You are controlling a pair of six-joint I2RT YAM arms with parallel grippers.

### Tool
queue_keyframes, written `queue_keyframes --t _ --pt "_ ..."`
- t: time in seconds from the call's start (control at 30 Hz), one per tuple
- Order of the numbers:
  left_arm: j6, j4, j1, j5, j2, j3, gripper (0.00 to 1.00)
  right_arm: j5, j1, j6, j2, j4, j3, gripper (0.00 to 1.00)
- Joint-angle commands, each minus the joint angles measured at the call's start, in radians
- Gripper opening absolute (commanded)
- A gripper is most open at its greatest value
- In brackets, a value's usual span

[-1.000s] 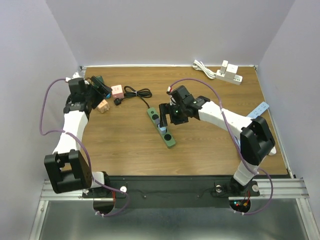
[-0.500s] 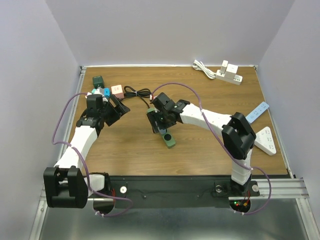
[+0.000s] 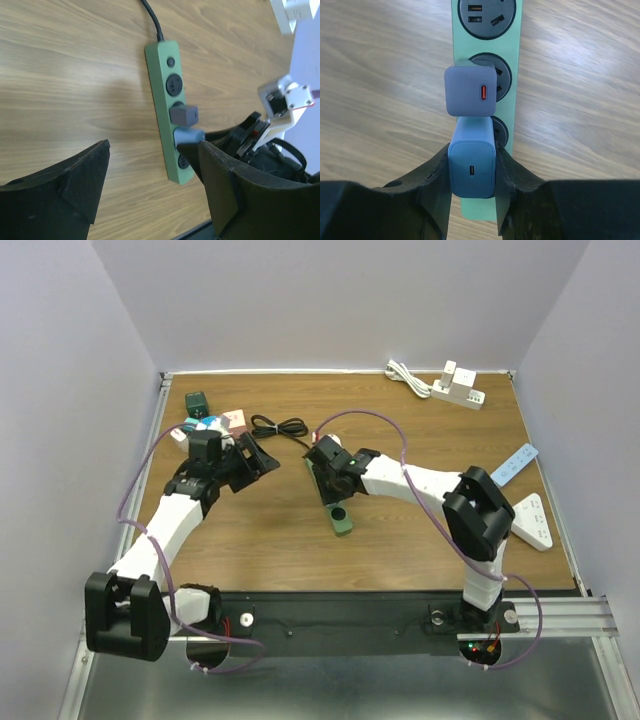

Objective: Pull the plug off the socket
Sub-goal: Remove the plug from the socket.

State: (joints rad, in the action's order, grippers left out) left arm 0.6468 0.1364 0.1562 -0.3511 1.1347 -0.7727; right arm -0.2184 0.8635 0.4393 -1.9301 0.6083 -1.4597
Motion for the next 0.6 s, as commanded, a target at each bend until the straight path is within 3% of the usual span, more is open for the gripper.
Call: queue_keyframes --t 0.0,0.2,0.33,0.43,0.5,0.53,0.57 --pt "0.019 -0.085 0.098 -0.040 0.056 0.004 0.82 -0.205 -0.017 0.123 0.130 0.065 0.108 0.00" --pt "0.094 -0.240 0.273 -0.029 0.192 0.010 0.79 -0.141 -0.020 0.176 0.264 0.071 0.248 0.00" --pt "0.131 -0.351 0.353 -0.060 0.322 -0.022 0.58 -0.055 -0.020 0.162 0.322 0.070 0.285 0.00" --pt "0.143 -0.420 0.419 -0.078 0.452 -0.086 0.24 -0.015 -0.020 0.170 0.367 0.065 0.315 0.00" --pt "0.146 -0.457 0.443 -0.094 0.506 -0.141 0.12 -0.009 -0.021 0.168 0.375 0.064 0.334 0.00" --pt "0.157 -0.465 0.460 -0.094 0.555 -0.155 0.00 -0.009 -0.020 0.167 0.375 0.058 0.349 0.01" --pt "0.165 -0.490 0.465 -0.097 0.577 -0.168 0.00 -0.009 -0.020 0.168 0.375 0.056 0.357 0.01"
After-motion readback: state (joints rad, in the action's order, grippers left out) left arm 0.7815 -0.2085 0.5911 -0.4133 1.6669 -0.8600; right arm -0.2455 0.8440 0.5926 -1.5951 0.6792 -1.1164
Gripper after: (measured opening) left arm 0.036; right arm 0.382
